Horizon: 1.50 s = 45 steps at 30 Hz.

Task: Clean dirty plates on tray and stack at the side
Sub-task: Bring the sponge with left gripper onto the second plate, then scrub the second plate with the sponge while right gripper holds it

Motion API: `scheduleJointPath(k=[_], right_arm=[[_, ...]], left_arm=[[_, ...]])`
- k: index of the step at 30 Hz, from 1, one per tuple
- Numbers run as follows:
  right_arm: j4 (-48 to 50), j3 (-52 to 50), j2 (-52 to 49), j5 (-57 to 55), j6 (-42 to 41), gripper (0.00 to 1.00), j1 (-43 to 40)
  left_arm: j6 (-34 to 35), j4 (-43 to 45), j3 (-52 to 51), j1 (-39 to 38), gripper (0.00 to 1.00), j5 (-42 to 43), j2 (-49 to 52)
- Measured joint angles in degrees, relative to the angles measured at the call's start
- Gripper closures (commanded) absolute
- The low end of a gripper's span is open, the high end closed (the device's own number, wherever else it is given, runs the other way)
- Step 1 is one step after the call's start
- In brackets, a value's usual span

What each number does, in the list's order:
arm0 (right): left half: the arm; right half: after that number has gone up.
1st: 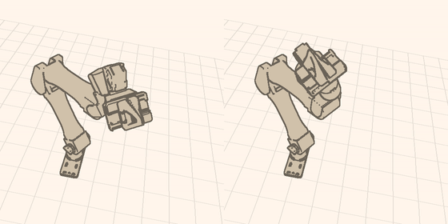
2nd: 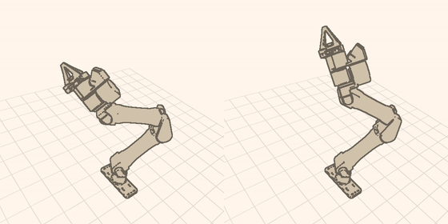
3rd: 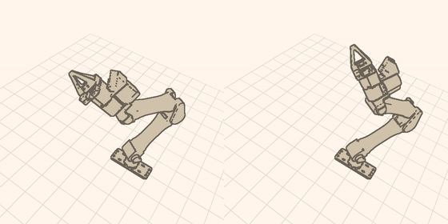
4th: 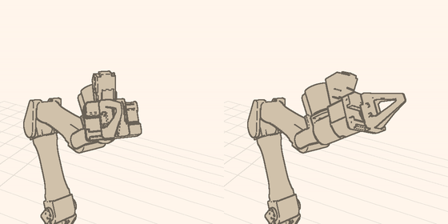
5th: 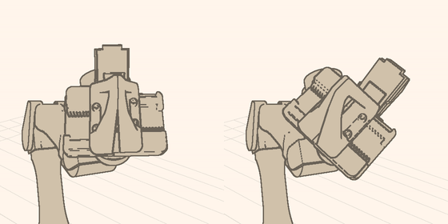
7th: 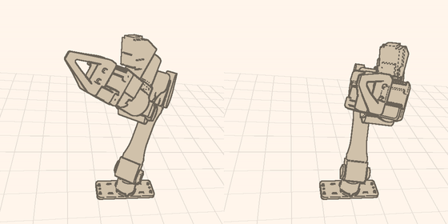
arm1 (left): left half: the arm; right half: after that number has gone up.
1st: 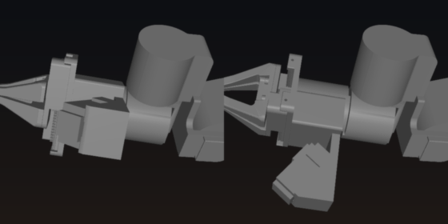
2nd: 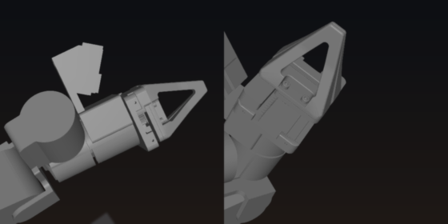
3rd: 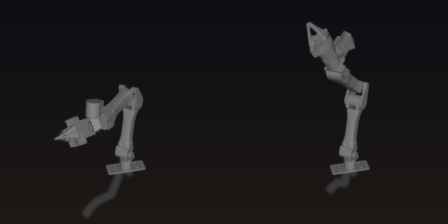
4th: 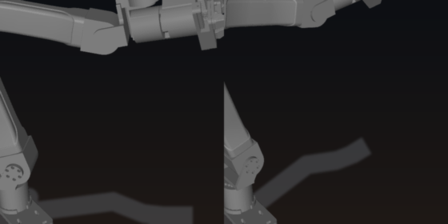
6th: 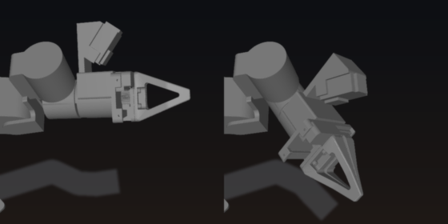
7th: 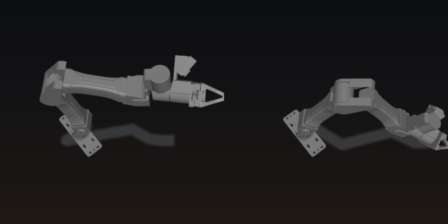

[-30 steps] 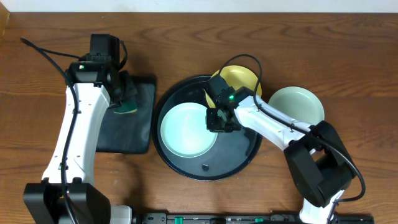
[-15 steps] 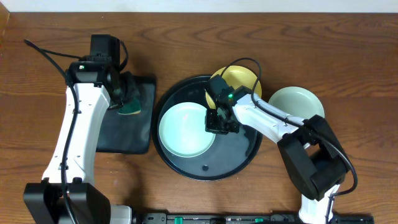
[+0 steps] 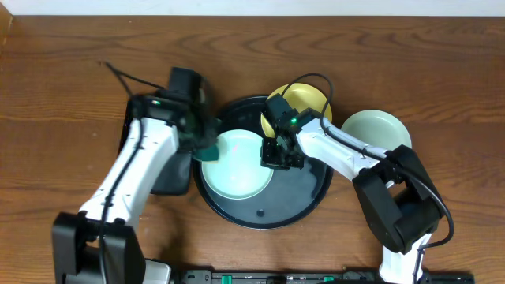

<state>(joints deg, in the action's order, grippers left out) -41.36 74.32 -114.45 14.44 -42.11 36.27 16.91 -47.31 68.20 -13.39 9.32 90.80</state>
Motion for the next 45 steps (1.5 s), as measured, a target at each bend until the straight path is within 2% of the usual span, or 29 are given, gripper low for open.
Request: scheduleJointPath(k=[8, 14, 19, 25, 29, 32, 38, 45], right_arm=[[0.02, 0.0, 0.0, 0.15, 0.0, 0.99, 0.0], [0.02, 0.0, -0.02, 0.22, 0.0, 0.99, 0.0], [0.02, 0.0, -0.02, 0.24, 0.0, 0.99, 0.0], [0.04, 0.0, -0.02, 0.24, 0.0, 0.99, 0.0], [0.04, 0.0, -0.02, 0.26, 0.0, 0.99, 0.0], [0.04, 0.0, -0.02, 0.28, 0.0, 0.99, 0.0], [0.68, 0.0, -0.04, 1.01, 0.0, 0.99, 0.04], [0.72, 0.0, -0.09, 1.18, 0.0, 0.99, 0.04]], left_arm=[[-0.72, 3.96, -0.42, -6.43, 0.93, 0.83, 6.49], [-0.72, 4.07, -0.42, -6.64, 0.93, 0.72, 15.39], [-1.16, 4.11, -0.42, -6.64, 0.93, 1.66, 15.52], [-9.14, 4.26, -0.42, -6.95, 0.93, 12.55, 15.58], [-11.26, 6.36, -0.44, -7.76, 0.93, 15.34, 15.61], [-9.18, 8.02, -0.44, -7.78, 0.93, 11.39, 15.61], [2.1, 7.93, -0.44, -8.17, 0.93, -3.76, 15.61], [6.88, 4.59, -0.33, -8.81, 0.93, -9.73, 15.58]])
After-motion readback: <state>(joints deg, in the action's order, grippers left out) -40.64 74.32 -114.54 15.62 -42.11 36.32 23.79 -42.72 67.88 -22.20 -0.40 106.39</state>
